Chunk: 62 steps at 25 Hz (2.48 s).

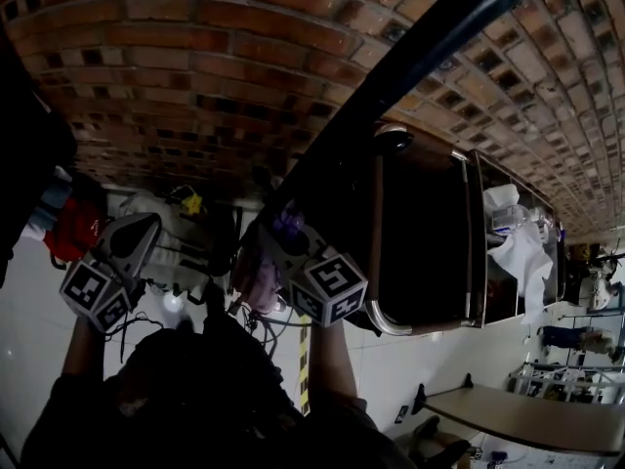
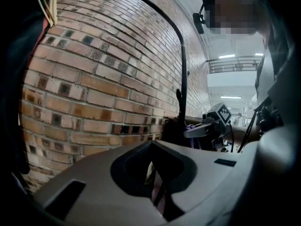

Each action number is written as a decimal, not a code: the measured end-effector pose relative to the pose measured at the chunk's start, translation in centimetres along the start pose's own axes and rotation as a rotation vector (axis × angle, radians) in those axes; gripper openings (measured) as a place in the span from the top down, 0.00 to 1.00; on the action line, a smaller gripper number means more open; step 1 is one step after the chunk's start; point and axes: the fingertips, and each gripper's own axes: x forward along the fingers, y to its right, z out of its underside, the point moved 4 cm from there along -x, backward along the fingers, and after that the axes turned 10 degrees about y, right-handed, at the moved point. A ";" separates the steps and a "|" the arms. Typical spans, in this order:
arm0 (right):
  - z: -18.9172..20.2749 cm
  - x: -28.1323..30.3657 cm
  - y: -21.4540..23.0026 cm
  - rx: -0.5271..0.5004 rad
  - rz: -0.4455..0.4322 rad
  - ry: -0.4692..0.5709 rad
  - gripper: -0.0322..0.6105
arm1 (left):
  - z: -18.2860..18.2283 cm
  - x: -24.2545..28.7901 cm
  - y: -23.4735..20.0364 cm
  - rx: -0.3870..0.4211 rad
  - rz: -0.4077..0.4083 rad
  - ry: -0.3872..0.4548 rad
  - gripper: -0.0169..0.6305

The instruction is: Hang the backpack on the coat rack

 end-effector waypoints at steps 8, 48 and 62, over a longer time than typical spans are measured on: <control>0.9 0.2 0.0 -0.084 0.048 -0.061 0.95 | 0.4 -0.4 1.1 0.010 0.037 -0.003 0.92; 6.2 -1.5 -2.8 -0.024 0.262 0.066 0.75 | 2.0 -7.4 1.0 -0.014 -0.014 0.026 0.92; 7.4 -13.9 -14.9 -0.076 0.540 0.247 0.70 | 3.7 -17.8 6.2 -0.003 0.149 0.008 0.92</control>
